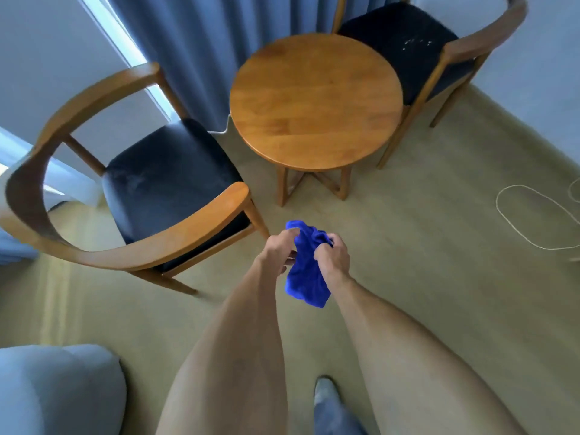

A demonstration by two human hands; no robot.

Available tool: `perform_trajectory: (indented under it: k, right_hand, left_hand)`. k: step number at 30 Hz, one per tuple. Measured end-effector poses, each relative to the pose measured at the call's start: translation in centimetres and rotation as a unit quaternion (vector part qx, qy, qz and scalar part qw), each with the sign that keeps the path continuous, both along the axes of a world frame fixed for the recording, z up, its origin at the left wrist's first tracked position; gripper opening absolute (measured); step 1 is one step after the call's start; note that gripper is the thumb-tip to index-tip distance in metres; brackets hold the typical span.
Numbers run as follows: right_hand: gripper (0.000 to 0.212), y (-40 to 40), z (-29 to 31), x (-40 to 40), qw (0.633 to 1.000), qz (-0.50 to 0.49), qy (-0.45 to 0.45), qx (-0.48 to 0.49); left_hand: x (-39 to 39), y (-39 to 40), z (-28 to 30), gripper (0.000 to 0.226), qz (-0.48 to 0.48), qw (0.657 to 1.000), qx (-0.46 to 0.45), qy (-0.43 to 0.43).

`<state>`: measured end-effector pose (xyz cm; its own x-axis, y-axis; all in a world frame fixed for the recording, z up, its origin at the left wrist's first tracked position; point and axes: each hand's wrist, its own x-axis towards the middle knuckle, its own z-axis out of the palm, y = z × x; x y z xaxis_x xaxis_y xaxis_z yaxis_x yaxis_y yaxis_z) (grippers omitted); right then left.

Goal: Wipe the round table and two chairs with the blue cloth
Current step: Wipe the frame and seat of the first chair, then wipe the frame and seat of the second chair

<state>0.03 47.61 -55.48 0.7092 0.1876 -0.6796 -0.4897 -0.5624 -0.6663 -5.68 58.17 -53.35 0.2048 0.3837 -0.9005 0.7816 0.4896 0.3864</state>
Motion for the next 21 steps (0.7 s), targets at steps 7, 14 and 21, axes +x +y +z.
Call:
perform_trajectory:
  k: [7, 14, 21]
  right_hand:
    - [0.029, -2.5, 4.9, 9.9, 0.999, -0.014, -0.022, 0.023]
    - [0.034, -0.4, 5.5, 19.5, 0.998, 0.017, -0.022, -0.054]
    - [0.019, 0.7, 7.0, 32.7, 0.994, 0.071, -0.042, -0.072]
  left_hand:
    - [10.2, -2.4, 4.1, 0.01, 0.003, 0.995, 0.018, -0.094]
    - [19.0, -0.9, 3.3, 0.011, 0.01, 0.994, 0.024, -0.105]
    - [32.0, 1.7, 4.9, 0.026, -0.075, 0.99, 0.026, -0.119]
